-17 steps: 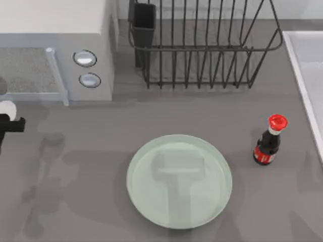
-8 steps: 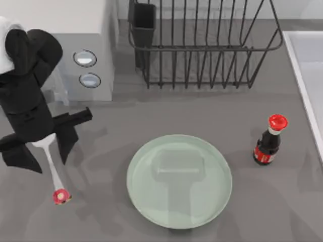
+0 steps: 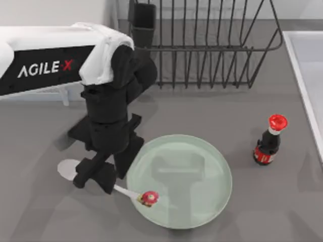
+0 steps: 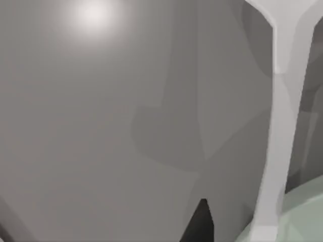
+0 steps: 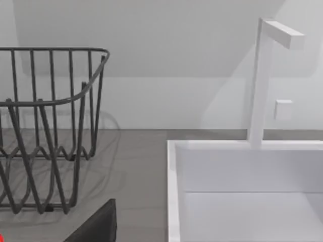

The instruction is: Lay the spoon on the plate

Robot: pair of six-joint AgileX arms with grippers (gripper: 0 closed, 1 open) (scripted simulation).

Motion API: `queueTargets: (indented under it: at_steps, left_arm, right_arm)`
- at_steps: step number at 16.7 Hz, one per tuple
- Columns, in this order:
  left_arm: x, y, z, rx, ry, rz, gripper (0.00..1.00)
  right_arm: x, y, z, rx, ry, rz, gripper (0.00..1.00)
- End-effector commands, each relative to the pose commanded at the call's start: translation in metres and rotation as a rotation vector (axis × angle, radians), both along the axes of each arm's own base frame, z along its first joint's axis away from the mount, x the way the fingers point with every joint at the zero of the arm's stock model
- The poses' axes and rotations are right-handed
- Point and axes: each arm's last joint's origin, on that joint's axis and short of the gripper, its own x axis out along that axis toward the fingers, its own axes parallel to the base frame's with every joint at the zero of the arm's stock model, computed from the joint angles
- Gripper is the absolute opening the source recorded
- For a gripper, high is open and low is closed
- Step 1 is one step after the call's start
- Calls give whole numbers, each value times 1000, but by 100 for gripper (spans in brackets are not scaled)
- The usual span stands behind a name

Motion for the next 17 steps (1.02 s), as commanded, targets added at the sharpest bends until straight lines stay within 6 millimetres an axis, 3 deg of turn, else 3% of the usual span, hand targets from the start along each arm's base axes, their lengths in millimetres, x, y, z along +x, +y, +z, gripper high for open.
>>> queueTargets:
  at_steps: [5,9,17]
  left_arm:
    - [-6,-63,5,108,-114,308,0]
    - [-10,-96,19,94,-238,447,0]
    - [-10,-102,25,79,-273,480,0]
  right_arm:
    - [0,0,0,0,0,0,100]
    - [0,0,0,0,0,0,100]
    - [0,0,0,0,0,0,100]
